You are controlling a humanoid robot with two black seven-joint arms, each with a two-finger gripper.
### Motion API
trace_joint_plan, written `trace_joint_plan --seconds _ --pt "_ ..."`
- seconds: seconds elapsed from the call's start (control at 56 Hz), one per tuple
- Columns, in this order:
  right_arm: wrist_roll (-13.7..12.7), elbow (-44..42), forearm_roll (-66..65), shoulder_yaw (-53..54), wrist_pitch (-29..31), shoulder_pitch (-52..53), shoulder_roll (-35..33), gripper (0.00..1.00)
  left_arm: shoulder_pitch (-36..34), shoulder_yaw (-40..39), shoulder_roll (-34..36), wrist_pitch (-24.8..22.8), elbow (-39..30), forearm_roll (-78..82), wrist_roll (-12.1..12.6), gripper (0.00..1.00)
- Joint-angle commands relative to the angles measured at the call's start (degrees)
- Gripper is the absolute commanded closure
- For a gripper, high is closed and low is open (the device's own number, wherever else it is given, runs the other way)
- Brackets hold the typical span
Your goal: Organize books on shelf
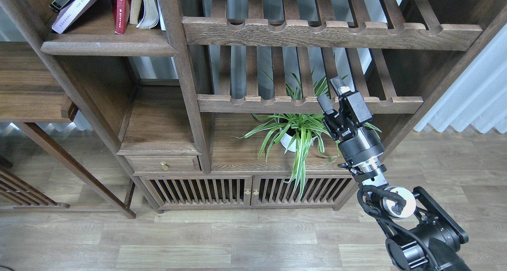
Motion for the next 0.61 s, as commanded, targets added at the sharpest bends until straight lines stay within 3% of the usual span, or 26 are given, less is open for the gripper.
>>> trace_joint_plan --seconds 0.0,0.179,0.304,0.447,0.589 --pt "0.0 0.0 0.0 0.0 0.0 0.6 0.2 0.01 8.7 -4.4 -6.7 -1.1 0.0 -1.0 -3.3 0.01" --pt "0.0 0.0 -0.6 -0.1 0.0 1.0 0.8 0.01 25.7 -17.2 -21.3 -0.7 0.1 -0.3 -2.2 0.01" --pt "0.0 -0.1 -0.9 -1.5 0.0 1.1 0.7 0.01 36.1 -25.2 -30.8 -1.2 0.1 3.4 1.0 0.01" --pt "0.0 0.0 -1.0 -1.5 0.0 1.0 0.8 0.01 40.5 -28.7 -37.9 -3.0 0.2 6.7 4.4 0.01" --pt "0.0 0.0 -0.9 -1.6 0.0 0.4 0.8 0.01 41.0 -29.8 -39.7 -3.0 0.2 7.5 4.7 0.01"
